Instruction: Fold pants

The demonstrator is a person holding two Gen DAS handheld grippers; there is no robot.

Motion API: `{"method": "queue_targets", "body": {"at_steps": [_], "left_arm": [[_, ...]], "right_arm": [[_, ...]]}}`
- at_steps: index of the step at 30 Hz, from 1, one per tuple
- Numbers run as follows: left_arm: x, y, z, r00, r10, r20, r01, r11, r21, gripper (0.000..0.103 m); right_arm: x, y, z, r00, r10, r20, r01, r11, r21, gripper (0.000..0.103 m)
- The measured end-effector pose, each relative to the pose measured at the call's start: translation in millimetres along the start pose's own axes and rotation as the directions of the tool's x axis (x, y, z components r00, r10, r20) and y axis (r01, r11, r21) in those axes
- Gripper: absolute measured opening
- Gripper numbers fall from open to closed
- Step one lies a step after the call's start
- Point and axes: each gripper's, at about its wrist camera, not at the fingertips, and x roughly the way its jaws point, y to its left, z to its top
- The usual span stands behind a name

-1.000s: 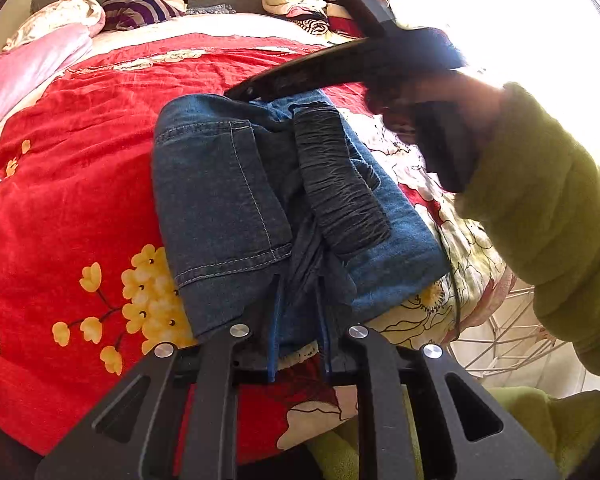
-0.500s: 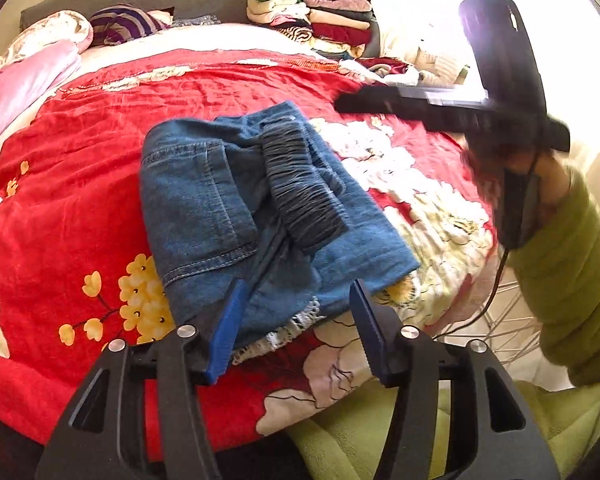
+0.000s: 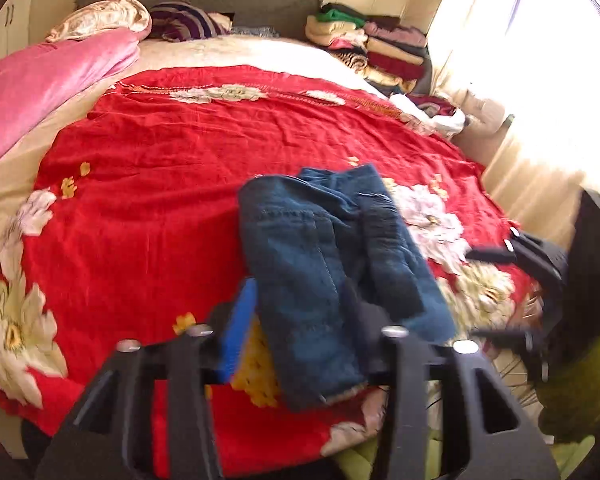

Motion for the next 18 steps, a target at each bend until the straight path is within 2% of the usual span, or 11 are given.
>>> {"method": "queue_targets", "body": {"at_steps": [2, 5, 7, 11, 12, 13, 14, 18], "left_arm": [[14.6, -4.3, 12.4, 0.999, -0.003, -0.033, 0.004, 1.000, 0.029, 0.026], [34.5, -6.5, 23.6, 0.998, -0.015, -0.065, 0.017, 0.999, 0.029, 0.026], [50.4, -7.3, 27.7, 0.996, -0.027, -0.085, 0.029, 0.999, 0.029, 0.026], [71.7, -4.7, 22.5, 0.992, -0.022, -0.122, 0.025, 0.999, 0.023, 0.026], [74.4, -2.1, 20.9, 0.992, -0.025, -0.124, 0.027, 1.000, 0.015, 0.026], [76.6, 0.3, 20.2, 0.992, -0.029, -0.123, 0.030, 1.000, 0.004, 0.026], [78.4, 2.8, 19.7, 0.991, -0.038, -0.125, 0.037, 0.999, -0.008, 0.026], [77.9, 1.6, 18.2, 0.993, -0.037, -0.112, 0.039, 0.999, 0.012, 0.026]], "right_arm": [[10.2, 19.1, 3.6, 0.999, 0.028, -0.020, -0.030, 0.997, -0.077, 0.046], [27.2, 44.0, 9.9, 0.997, 0.057, -0.054, -0.065, 0.981, -0.181, 0.040], [39.5, 64.2, 12.5, 0.998, 0.014, -0.063, -0.032, 0.953, -0.300, 0.040], [67.0, 79.2, 16.0, 0.994, -0.070, -0.082, 0.028, 0.902, -0.430, 0.036], [74.3, 78.2, 15.2, 0.992, -0.078, -0.096, 0.028, 0.896, -0.443, 0.021], [81.7, 77.0, 13.7, 0.989, -0.069, -0.134, 0.003, 0.895, -0.445, 0.001], [89.7, 75.3, 10.9, 0.978, -0.053, -0.200, -0.040, 0.900, -0.435, 0.001], [82.1, 65.6, 9.2, 0.975, 0.007, -0.221, -0.085, 0.933, -0.349, 0.001]]}}
